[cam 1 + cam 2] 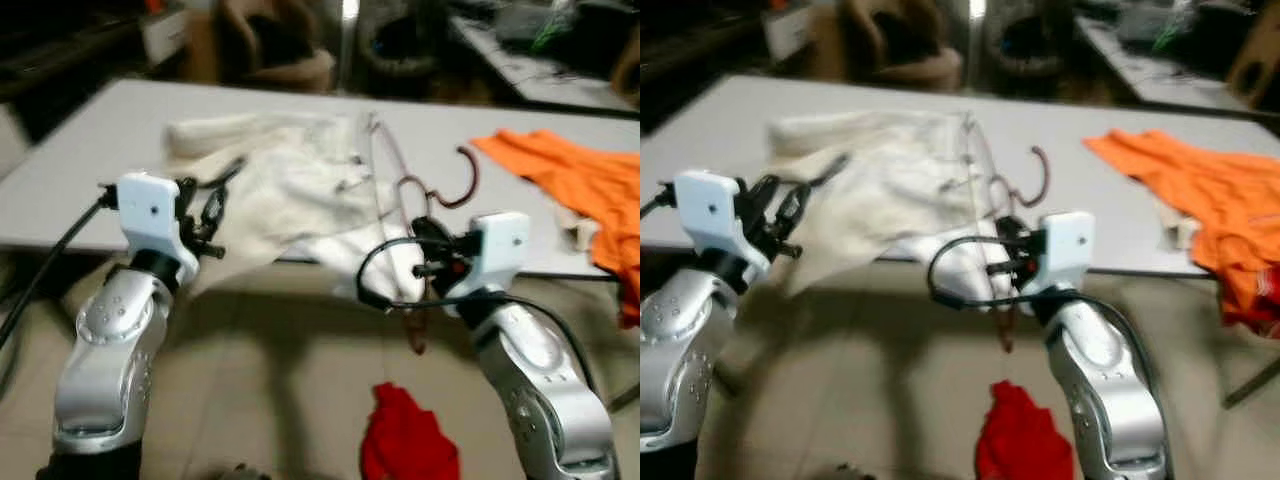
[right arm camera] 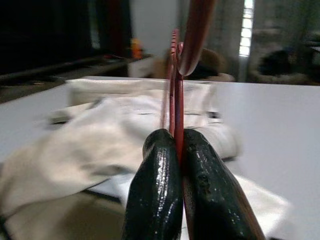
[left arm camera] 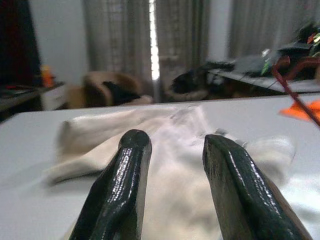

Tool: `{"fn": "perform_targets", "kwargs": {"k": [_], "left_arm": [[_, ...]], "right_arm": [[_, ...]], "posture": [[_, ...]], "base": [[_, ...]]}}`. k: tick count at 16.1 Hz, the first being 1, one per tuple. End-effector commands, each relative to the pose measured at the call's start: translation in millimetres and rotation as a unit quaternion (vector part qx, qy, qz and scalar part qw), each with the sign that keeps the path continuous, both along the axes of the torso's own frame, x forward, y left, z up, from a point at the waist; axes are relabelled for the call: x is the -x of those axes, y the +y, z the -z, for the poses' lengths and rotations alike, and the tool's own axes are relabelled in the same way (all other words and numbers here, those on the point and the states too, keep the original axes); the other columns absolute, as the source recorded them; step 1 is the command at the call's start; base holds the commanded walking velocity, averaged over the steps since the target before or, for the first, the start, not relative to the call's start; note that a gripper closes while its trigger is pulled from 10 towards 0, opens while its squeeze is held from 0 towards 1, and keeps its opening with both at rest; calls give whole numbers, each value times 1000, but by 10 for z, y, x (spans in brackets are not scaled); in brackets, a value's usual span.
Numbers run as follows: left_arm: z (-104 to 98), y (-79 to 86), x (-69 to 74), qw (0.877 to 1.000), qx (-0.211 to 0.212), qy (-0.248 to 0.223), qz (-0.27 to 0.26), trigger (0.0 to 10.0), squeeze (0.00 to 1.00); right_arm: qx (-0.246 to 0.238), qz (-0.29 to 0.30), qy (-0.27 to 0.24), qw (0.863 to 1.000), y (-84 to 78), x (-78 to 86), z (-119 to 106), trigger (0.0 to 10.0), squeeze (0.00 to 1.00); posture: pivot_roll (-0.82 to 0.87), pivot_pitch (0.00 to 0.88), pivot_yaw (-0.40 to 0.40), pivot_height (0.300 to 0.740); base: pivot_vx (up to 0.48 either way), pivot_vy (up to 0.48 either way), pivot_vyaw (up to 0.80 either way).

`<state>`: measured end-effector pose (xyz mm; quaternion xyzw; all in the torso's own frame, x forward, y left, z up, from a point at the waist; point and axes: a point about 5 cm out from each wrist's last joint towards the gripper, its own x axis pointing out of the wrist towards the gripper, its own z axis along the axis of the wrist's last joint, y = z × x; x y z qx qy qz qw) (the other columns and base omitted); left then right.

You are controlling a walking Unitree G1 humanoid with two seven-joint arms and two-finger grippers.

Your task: Hang hanger

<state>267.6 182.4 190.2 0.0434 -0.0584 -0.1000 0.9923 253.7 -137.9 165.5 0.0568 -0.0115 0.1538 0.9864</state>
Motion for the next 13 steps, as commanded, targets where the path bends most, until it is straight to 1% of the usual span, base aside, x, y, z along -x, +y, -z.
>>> {"fn": "perform_targets", "kwargs": {"k": [1,2,3,7,10,13], "left_arm": [[103,0,14,1000,-8,16,4,10000,0],[210,19,44,999,-23,32,-1,10000,0],[254,31,60,999,-33,38,-7,10000,0],[280,23,74,999,-27,35,-11,10000,0],[338,-22,117,999,-34,41,-7,10000,0],[390,-65,167,998,-30,46,-6,10000,0]], "right_arm": [[12,6,5,1000,-10,-12,55,10000,0],[32,23,10,999,-63,11,140,10000,0],[40,29,12,999,-88,26,180,10000,0],[39,19,0,999,-60,30,153,10000,0],[38,9,2,999,-47,53,167,10000,0],[45,21,10,999,-93,71,224,10000,0]], "posture": [[-92,0,-11,740],[-94,0,-12,740],[-95,0,-8,740],[-104,0,-9,740],[-110,0,-9,740],[-111,0,-7,740]], "base": [[0,0,0],[0,-465,0],[0,-469,0],[0,-472,0],[0,-471,0],[0,-472,0]]}}
